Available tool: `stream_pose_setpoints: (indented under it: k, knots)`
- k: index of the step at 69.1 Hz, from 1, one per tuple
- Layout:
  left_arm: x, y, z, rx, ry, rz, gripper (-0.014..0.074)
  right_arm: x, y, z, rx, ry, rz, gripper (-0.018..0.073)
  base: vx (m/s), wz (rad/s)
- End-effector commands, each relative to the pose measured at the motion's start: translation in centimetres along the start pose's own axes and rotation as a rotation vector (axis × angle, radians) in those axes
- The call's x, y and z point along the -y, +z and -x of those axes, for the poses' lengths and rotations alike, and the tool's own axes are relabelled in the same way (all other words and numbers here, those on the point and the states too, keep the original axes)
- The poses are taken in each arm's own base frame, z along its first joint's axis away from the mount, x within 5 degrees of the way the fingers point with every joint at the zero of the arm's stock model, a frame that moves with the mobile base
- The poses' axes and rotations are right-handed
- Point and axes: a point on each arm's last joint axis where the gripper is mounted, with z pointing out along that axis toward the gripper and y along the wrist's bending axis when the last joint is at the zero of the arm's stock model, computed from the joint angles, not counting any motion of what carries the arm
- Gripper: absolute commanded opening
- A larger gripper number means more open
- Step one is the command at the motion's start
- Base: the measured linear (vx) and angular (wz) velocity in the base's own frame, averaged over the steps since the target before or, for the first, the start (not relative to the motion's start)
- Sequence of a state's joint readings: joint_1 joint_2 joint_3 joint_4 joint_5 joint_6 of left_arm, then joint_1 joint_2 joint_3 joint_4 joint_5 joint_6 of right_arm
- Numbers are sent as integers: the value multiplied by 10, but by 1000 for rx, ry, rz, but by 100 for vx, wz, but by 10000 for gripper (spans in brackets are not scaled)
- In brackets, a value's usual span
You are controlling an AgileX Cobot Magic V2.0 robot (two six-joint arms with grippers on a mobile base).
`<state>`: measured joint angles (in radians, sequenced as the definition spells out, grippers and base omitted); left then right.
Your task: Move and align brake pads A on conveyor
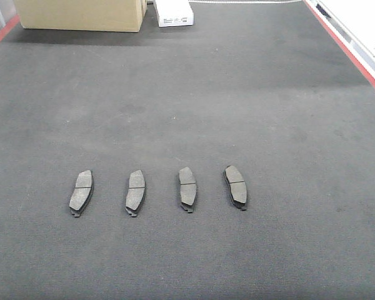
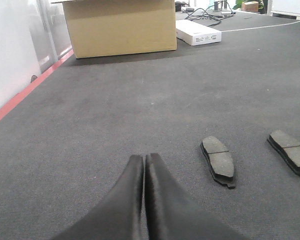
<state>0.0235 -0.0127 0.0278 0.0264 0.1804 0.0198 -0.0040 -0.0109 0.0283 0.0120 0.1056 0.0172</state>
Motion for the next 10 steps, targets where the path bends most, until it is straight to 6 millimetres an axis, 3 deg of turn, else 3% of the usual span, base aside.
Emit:
stream_pose_setpoints:
  k: [1,10]
  knots:
    - [0,0,0,67,-15,-3,-6,0,-1,7,86,-6,-4,-9,0,-1]
    - [0,0,0,67,-15,-3,-6,0,-1,6,80,-7,-4,-9,0,-1]
